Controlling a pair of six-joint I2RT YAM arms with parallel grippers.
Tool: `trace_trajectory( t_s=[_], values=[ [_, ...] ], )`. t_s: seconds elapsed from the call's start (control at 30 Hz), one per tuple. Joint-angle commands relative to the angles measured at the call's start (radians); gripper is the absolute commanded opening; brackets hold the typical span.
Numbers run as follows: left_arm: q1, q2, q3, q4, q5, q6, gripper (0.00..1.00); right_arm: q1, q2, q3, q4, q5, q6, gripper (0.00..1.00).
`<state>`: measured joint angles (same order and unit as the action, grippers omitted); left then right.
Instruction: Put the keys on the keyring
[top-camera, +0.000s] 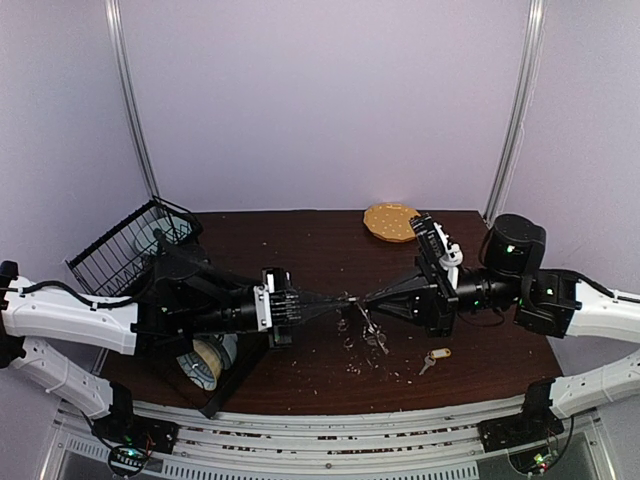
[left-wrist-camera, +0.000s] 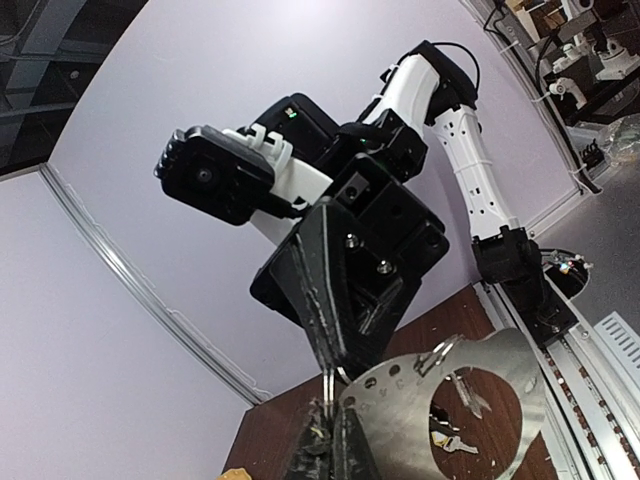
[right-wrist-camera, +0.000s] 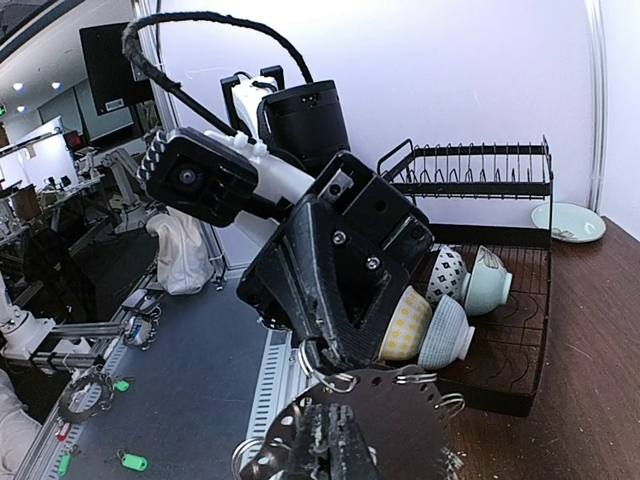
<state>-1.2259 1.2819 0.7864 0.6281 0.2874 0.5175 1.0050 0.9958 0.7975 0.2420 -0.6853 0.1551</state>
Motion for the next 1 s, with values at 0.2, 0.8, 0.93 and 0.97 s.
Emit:
trace_trajectory(
  t_s=[0.2, 0.8, 0.93, 0.97],
  values=[
    [-0.004, 0.004, 0.037, 0.054, -0.006, -0.009, 0.0, 0.005, 0.001, -0.013, 0.09, 0.004, 0.034, 0.0],
    [-0.004, 0.01, 0.043, 0.007, 0.0, -0.006, 0.0, 0.006, 0.007, -0.024, 0.123, 0.023, 0.041, 0.0],
    [-0.004, 0.012, 0.048, 0.004, 0.009, -0.011, 0.0, 0.006, 0.007, -0.023, 0.119, 0.043, 0.04, 0.0],
    [-0.004, 0.013, 0.05, 0.001, 0.007, -0.01, 0.0, 0.005, 0.007, -0.02, 0.116, 0.044, 0.037, 0.0]
  ],
)
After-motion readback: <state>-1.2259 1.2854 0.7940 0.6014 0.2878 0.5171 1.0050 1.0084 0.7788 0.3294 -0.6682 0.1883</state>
